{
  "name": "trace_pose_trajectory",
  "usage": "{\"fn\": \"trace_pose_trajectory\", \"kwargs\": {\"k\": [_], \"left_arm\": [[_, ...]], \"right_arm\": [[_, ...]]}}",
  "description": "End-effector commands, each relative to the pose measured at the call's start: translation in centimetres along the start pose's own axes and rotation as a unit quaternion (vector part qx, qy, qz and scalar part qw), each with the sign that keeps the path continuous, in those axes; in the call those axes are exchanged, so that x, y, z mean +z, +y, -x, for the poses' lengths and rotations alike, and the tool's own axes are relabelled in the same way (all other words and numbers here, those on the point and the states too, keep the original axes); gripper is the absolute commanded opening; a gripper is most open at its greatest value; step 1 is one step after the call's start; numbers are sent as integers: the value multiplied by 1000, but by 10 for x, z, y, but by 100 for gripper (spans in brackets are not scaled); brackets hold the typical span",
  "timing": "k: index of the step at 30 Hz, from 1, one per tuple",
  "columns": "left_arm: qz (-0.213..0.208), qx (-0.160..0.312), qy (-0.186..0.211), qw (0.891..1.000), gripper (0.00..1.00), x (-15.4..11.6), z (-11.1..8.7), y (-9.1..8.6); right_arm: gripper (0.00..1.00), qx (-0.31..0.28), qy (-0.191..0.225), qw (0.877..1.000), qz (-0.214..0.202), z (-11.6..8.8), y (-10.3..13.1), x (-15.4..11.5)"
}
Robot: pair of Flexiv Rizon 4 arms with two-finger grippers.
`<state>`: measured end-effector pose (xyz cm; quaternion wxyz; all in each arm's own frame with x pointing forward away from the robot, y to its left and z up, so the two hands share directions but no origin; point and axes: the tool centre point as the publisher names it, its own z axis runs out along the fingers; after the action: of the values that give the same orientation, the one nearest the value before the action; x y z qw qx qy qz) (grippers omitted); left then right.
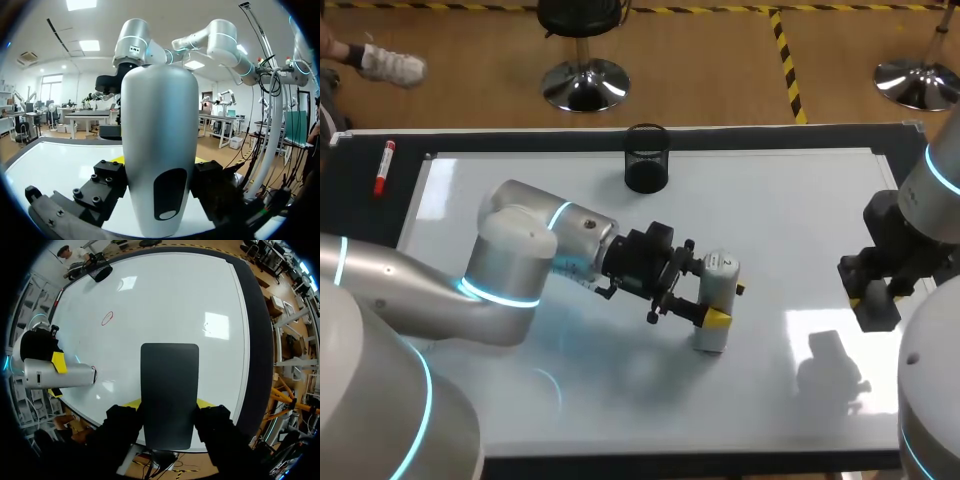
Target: Pick up the inspection probe, press it on each red-marked spot on the whiteboard one by one, put down the probe, pick up the eraser, and wipe off all the red marks.
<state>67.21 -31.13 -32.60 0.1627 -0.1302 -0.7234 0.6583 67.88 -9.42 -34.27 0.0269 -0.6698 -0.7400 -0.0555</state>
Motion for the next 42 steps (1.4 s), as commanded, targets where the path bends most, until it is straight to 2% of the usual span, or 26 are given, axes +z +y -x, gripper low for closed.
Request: {"fn": "trace_pose_trajectory", "kwargs": {"k": [1,42], "left_arm": [[0,0,-7,1000,0,1,-3,7],[-1,3,-9,1000,0,0,-5,7]], "right_arm": [[0,-1,1,1000,1,1,-1,-1],[0,-1,1,1000,1,1,-1,-1]]}}
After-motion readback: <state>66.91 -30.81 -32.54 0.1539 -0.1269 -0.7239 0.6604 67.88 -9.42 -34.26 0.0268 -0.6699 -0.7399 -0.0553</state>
